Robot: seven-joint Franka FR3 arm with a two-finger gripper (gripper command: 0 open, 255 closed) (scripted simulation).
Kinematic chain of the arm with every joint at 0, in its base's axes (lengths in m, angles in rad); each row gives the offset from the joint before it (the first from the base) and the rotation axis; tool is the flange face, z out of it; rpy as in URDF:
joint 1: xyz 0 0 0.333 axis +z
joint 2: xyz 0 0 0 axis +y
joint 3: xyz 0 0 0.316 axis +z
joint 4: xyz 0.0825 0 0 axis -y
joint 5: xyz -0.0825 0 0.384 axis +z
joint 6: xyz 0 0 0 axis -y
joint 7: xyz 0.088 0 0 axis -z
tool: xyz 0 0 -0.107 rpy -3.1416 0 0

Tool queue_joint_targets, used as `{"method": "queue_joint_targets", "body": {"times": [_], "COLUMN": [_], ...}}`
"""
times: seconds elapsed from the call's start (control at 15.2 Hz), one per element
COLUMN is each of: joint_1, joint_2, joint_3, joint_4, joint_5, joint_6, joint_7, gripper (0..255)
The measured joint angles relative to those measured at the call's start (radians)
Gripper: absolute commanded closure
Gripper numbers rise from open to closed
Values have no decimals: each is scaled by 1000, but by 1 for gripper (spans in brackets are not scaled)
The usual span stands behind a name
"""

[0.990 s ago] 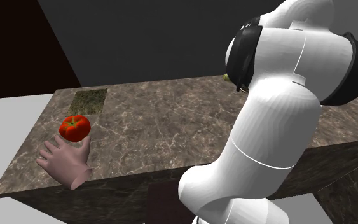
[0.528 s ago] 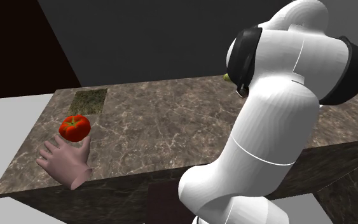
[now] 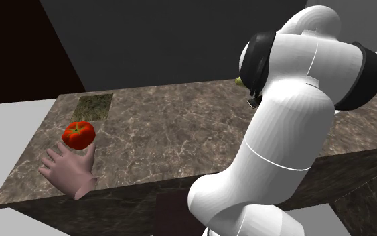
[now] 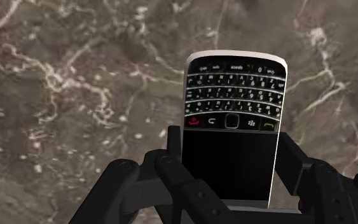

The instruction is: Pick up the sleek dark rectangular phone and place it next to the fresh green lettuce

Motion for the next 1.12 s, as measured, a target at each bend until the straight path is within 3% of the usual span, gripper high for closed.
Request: {"method": "queue_joint_targets", "body": {"times": [0.26,0.33,0.73,1.12], "joint_1": [0,0,0,-5], "joint_2": [0,0,0,-52], "joint_3": [0,0,0,0], "joint_4": [-1,-1,-1,47], "joint_5": [0,0,0,3], "joint_6": [2,2,2,-97], "joint_7": [0,0,0,-2], "gripper": [255,0,0,0]}}
